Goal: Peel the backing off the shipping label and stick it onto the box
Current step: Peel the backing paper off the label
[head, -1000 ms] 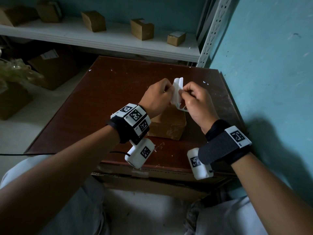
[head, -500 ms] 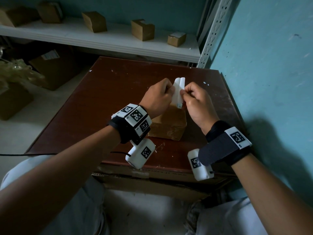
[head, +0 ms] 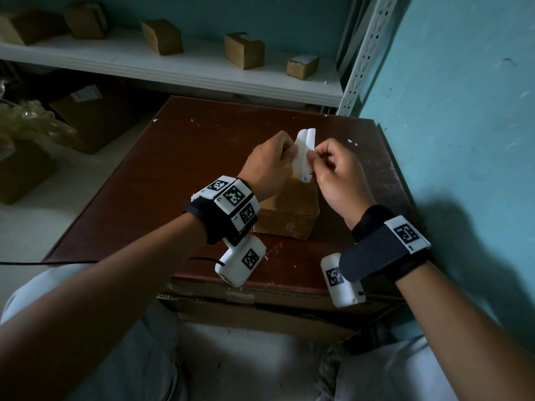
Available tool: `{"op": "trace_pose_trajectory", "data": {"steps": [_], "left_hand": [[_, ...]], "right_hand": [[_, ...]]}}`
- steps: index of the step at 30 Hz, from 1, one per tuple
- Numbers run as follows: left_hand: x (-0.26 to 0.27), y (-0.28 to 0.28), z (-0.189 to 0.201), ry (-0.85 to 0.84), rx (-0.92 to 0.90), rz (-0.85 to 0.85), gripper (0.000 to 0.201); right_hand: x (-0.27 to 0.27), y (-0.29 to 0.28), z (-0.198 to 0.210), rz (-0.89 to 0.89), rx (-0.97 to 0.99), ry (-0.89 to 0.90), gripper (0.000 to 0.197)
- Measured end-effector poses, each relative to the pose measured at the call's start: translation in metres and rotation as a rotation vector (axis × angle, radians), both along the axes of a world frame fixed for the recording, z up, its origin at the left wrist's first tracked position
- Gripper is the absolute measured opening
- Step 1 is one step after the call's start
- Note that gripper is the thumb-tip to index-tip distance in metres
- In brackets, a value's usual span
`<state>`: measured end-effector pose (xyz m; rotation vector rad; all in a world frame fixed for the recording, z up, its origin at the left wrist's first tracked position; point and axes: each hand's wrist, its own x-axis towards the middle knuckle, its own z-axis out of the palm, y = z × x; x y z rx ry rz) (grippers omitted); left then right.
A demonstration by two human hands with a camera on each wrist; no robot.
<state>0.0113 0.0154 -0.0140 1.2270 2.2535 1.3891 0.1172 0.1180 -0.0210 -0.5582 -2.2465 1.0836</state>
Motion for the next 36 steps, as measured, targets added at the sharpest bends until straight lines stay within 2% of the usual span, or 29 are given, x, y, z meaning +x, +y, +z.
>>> {"op": "trace_pose_trajectory", "data": {"steps": [36], "left_hand": [[0.0008, 0.0005, 0.0024, 0.025, 0.004, 0.028, 0.011]], "right_hand": [[-0.0002, 0.0008, 0.0020, -0.003, 0.007, -0.007, 0.017]]}}
